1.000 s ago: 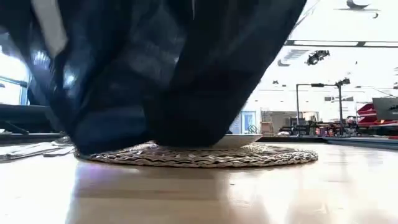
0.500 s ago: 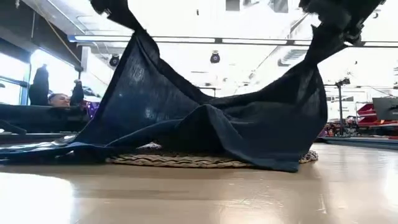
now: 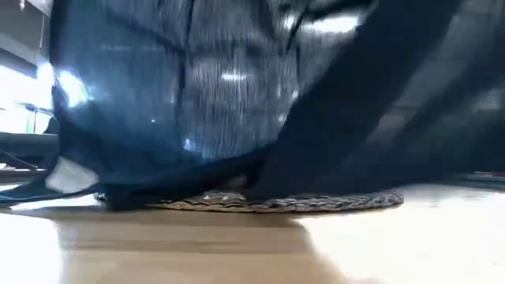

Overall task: Set table place
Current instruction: Fold the blue napkin

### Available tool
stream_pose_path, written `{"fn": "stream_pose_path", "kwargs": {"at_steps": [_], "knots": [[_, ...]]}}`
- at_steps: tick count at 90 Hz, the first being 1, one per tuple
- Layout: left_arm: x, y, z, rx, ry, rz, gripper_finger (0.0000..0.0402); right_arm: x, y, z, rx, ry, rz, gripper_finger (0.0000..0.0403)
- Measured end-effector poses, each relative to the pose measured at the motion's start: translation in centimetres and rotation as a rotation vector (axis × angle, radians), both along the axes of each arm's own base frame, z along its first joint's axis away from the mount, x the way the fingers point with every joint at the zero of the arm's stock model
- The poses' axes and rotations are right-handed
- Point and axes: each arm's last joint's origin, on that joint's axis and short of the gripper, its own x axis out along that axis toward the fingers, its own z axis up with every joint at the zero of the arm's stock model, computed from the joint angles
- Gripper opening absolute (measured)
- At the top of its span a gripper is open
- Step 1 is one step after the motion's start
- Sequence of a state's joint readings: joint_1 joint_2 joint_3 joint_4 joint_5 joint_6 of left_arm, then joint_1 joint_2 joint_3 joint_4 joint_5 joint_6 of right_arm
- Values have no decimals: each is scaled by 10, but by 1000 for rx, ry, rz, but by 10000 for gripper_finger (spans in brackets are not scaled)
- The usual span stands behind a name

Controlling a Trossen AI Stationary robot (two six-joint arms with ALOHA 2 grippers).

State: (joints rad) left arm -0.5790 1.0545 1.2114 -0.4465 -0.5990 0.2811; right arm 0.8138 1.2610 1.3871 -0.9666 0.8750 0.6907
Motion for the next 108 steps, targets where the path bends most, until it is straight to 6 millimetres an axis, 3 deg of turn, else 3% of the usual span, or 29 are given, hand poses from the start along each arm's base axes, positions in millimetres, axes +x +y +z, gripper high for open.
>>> {"fn": "stream_pose_path", "kwargs": {"at_steps": [11, 20, 38, 48, 59, 84, 97, 108], "knots": [[10, 32, -13, 69, 104, 223, 0, 1, -48, -4, -47, 85, -298, 0], [21, 61, -29, 66, 193, 386, 0, 4, -83, -20, -71, 173, -501, 0], [36, 108, -93, 121, 313, 563, 0, 24, -120, -77, -45, 365, -593, 0], [38, 127, -130, 123, 325, 571, 0, 35, -129, -118, 40, 406, -540, 0], [37, 142, -155, 119, 304, 537, 0, 35, -134, -155, 107, 441, -494, 0], [32, 153, -173, 89, 342, 457, 0, 13, -136, -210, 82, 630, -395, 8], [32, 151, -177, 43, 348, 405, 0, -3, -132, -222, 167, 867, -210, 55], [31, 150, -177, 3, 349, 411, 0, -2, -131, -208, 148, 924, -145, 114]]}}
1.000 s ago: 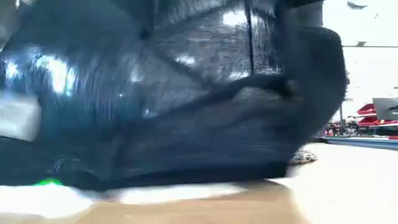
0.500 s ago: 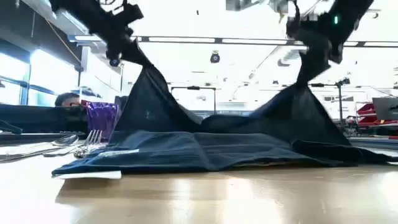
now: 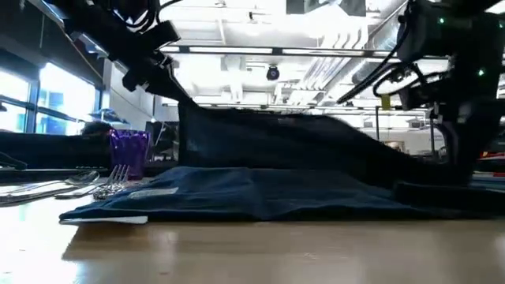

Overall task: Set table place
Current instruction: Fold the blue napkin

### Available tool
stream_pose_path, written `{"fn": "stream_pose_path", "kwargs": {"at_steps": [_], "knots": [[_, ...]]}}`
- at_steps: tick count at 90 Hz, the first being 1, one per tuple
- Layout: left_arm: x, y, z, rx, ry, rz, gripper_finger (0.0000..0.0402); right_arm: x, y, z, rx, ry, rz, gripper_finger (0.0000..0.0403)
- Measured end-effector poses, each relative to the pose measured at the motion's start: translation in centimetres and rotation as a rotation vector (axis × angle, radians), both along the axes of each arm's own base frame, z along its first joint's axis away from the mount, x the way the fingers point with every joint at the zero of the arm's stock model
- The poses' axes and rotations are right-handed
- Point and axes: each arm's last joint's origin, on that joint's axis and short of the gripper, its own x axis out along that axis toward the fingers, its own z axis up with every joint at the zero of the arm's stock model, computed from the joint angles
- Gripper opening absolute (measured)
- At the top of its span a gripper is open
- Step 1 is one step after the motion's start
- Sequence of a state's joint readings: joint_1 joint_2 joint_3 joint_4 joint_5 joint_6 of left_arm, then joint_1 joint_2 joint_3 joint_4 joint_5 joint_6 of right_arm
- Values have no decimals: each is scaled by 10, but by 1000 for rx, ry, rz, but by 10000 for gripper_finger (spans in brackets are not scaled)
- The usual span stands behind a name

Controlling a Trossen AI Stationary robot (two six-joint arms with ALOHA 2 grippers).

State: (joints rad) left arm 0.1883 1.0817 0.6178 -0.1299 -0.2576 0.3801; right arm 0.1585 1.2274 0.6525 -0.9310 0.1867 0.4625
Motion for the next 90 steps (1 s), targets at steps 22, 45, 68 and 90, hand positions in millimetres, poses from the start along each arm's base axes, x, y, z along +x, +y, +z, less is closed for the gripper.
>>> {"fn": "stream_pose_path", "kwargs": {"at_steps": [22, 45, 68, 90], "knots": [[-2, 2, -1, 17, 11, 74, 0, 38, -2, 29, 147, -315, 95, 210], [-5, 11, -2, 48, 41, 139, 0, 56, 18, 38, 378, -505, 401, 201], [-6, 12, -2, 57, 47, 143, 0, 60, 77, -12, 426, -258, 570, 158], [-7, 12, -3, 55, 66, 143, 0, 59, 117, -58, 411, -117, 484, 106]]}}
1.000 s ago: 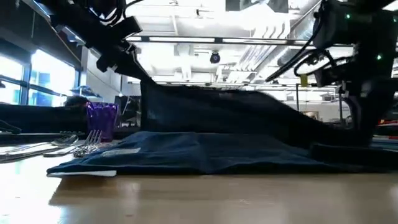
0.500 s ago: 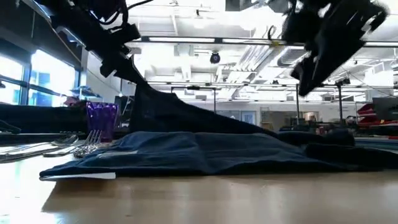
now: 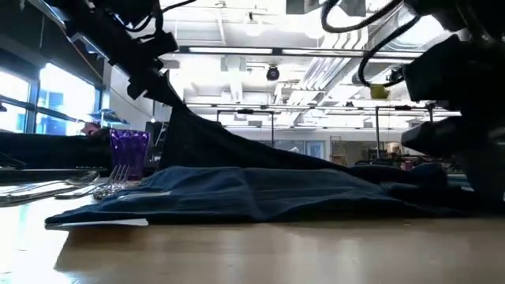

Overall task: Set table place
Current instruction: Fold the blue napkin

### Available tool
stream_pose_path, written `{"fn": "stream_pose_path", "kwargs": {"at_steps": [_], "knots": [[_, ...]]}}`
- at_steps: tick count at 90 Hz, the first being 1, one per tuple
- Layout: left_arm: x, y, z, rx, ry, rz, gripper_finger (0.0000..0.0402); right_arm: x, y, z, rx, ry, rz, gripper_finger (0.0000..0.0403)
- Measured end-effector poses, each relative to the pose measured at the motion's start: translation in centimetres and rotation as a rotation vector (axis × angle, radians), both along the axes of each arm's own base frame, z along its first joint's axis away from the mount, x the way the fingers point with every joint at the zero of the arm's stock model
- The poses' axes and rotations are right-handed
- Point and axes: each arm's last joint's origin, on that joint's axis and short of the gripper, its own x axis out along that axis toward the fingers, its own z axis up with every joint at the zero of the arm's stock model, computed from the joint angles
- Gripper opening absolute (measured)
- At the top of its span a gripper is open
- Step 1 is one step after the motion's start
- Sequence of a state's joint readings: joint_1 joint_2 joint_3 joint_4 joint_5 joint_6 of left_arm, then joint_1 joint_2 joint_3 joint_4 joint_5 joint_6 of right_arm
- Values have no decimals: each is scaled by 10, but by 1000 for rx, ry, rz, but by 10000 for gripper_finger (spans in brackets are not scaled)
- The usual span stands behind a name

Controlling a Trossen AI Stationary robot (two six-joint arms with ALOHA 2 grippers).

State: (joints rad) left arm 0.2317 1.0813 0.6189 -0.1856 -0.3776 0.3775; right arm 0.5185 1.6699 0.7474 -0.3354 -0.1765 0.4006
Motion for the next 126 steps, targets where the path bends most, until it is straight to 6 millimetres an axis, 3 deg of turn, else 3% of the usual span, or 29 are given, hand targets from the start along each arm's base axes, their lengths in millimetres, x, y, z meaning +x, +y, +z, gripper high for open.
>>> {"fn": "stream_pose_path", "kwargs": {"at_steps": [9, 28, 40, 48, 64, 75, 85, 96, 107, 126], "knots": [[-2, 0, -3, -2, 41, 2, 0, -15, 19, 1, 95, 101, -34, 88], [-4, 2, -4, 40, 88, -17, 0, -46, 45, 24, 179, 194, -181, 82], [-3, 5, -2, 59, 83, -41, 0, -52, 46, 36, 204, 192, -263, 106], [-2, 4, -2, 46, 71, -67, 0, -48, 40, 46, 196, 95, -319, 130], [0, 3, 0, 14, 29, -89, 0, -30, 2, 61, -39, -236, -594, 176], [1, 3, 1, 7, 4, -107, 0, -25, -38, 60, -205, -179, -736, 192], [2, 2, 2, -5, -4, -126, 0, -21, -71, 58, -310, -101, -728, 197], [2, 2, 1, -20, -7, -146, 0, -12, -106, 54, -247, -79, -677, 197], [2, 1, 1, -39, -14, -163, 0, -25, -137, 32, -117, -58, -650, 197], [2, 0, 1, -39, -7, -187, 0, -43, -158, 7, 148, -245, -657, 197]]}}
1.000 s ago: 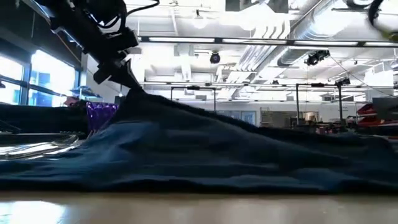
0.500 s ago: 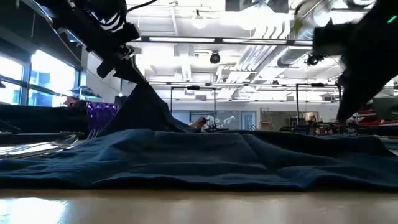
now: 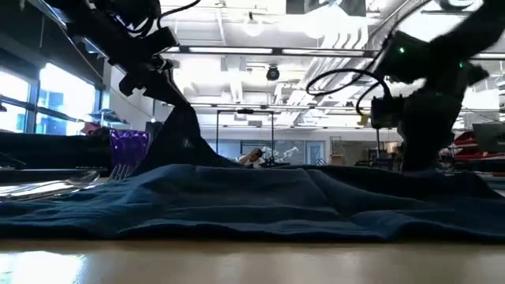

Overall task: Set table place
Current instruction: Fold the blue napkin

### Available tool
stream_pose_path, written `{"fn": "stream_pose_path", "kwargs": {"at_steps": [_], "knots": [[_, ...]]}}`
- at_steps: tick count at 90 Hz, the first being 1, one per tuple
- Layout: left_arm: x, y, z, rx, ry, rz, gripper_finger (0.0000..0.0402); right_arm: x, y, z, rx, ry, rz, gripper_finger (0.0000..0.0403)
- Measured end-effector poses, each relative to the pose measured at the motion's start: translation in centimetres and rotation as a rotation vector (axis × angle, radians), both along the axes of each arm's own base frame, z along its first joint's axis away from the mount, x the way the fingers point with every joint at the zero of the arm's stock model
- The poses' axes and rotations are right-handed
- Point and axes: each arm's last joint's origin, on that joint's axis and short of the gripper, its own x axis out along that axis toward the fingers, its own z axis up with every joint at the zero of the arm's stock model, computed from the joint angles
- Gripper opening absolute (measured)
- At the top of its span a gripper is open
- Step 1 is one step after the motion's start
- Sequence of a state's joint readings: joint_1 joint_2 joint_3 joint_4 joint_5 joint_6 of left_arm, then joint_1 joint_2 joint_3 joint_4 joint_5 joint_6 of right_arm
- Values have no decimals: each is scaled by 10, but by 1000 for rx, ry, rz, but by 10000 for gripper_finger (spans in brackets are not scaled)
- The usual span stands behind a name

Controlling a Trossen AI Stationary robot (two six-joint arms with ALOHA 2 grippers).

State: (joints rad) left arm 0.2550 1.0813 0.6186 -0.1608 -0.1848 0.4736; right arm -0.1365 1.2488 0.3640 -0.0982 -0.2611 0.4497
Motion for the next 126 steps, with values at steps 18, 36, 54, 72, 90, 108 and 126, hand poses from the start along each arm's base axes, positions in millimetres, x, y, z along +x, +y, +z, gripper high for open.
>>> {"fn": "stream_pose_path", "kwargs": {"at_steps": [18, 36, 54, 72, 90, 108, 126], "knots": [[0, 0, 0, 1, -3, 0, 0, -6, 2, -9, 78, -84, 55, 187], [0, 0, 1, 2, -7, 0, 0, -6, 3, -9, 62, -110, 118, 136], [0, 0, 0, 3, -8, 0, 0, -5, 3, -9, 52, -114, 124, 37], [1, 0, 1, 3, -9, -1, 0, -7, 2, 3, 0, -143, 88, 3], [2, 1, 4, 17, -42, 3, 0, -11, -2, 40, -107, -66, 12, 1], [4, 1, 6, 25, -74, 4, 0, -10, -2, 42, -115, -12, -5, 19], [3, 1, 5, 24, -63, 4, 0, -5, 0, 41, -134, -44, 29, 99]]}}
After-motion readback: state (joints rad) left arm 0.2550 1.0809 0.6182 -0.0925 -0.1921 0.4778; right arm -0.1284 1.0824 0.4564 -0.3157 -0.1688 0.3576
